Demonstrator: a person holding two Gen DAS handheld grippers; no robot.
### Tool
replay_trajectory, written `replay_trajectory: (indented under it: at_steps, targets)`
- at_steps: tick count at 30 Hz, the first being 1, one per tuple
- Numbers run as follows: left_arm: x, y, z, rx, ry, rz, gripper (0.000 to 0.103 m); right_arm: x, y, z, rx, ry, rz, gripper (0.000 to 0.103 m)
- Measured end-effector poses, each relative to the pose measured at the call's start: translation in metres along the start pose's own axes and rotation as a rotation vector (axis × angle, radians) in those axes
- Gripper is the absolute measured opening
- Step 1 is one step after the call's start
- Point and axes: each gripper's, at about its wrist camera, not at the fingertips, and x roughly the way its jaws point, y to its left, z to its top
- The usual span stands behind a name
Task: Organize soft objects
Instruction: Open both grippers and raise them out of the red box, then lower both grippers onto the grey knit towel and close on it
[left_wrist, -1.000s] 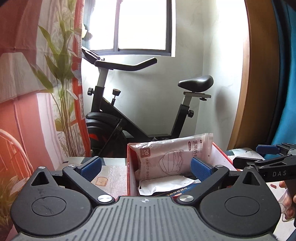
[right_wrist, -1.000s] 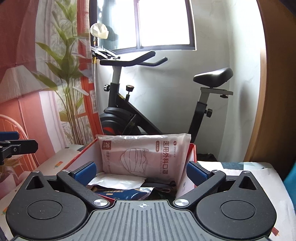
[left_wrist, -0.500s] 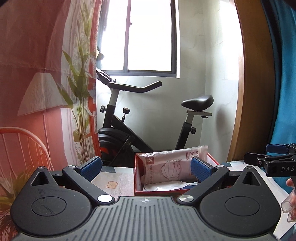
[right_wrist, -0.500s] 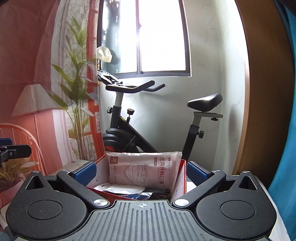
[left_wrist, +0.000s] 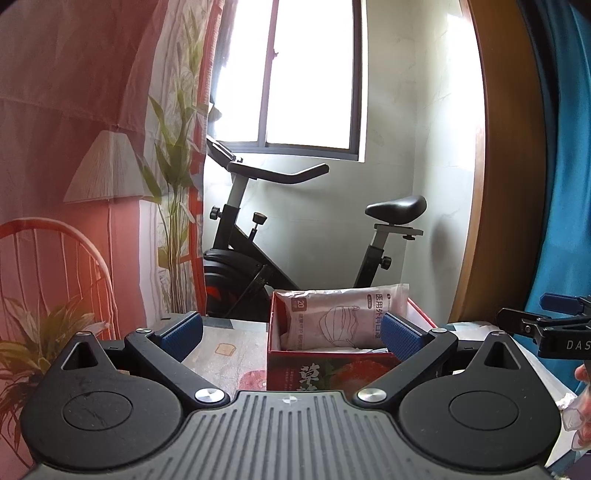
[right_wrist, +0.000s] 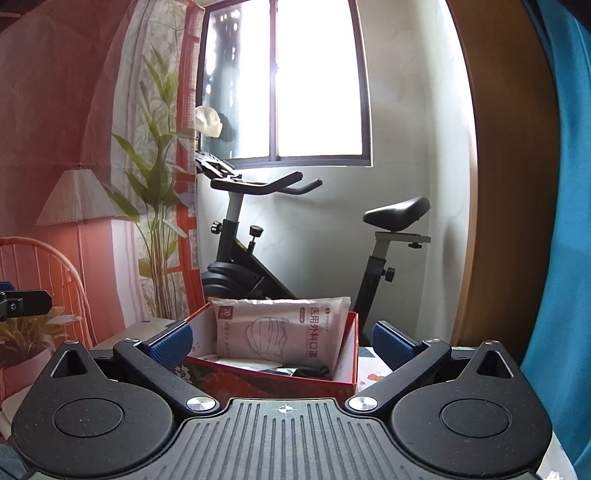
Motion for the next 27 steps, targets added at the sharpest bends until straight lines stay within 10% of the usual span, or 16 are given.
replay_trajectory:
  at_steps: [27]
  targets:
    - [0.053,0.023,-0.092,-0.121,0.313,0.021,0.103,0.038,0.014,-0.113,0.031,0.220,0.044,0.103]
